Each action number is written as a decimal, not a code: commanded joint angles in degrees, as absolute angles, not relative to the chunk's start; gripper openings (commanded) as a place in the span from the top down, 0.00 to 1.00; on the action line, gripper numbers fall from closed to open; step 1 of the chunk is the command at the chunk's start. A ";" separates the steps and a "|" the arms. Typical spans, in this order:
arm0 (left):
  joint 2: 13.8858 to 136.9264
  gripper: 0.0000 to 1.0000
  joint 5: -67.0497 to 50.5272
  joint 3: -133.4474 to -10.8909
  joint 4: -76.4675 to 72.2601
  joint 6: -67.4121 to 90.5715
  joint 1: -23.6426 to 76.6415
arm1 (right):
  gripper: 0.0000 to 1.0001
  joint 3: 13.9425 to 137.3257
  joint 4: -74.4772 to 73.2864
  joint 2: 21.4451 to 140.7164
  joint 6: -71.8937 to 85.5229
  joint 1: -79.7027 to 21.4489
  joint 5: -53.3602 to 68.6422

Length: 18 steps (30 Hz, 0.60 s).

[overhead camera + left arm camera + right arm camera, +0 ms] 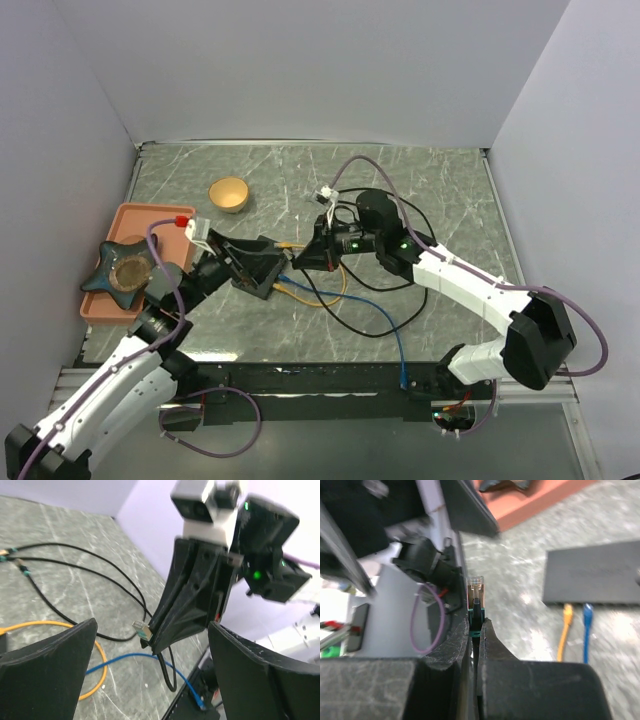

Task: Insert the plug into the switch port

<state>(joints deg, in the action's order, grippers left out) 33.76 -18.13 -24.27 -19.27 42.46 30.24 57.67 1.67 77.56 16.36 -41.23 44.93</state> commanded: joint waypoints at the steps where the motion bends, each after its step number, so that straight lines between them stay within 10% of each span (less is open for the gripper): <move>1: 30.15 0.01 -9.42 -29.26 -6.63 42.01 30.41 | 1.00 56.60 -4.74 75.15 12.31 -41.84 36.49; 18: 37.87 0.04 3.24 -32.60 8.25 44.92 30.41 | 1.00 58.35 -16.96 78.91 1.42 -48.77 7.93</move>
<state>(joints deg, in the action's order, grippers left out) 34.76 -0.82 -29.61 3.42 44.73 30.24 56.45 -14.15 76.71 6.72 -46.89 16.73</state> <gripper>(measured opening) 0.993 0.068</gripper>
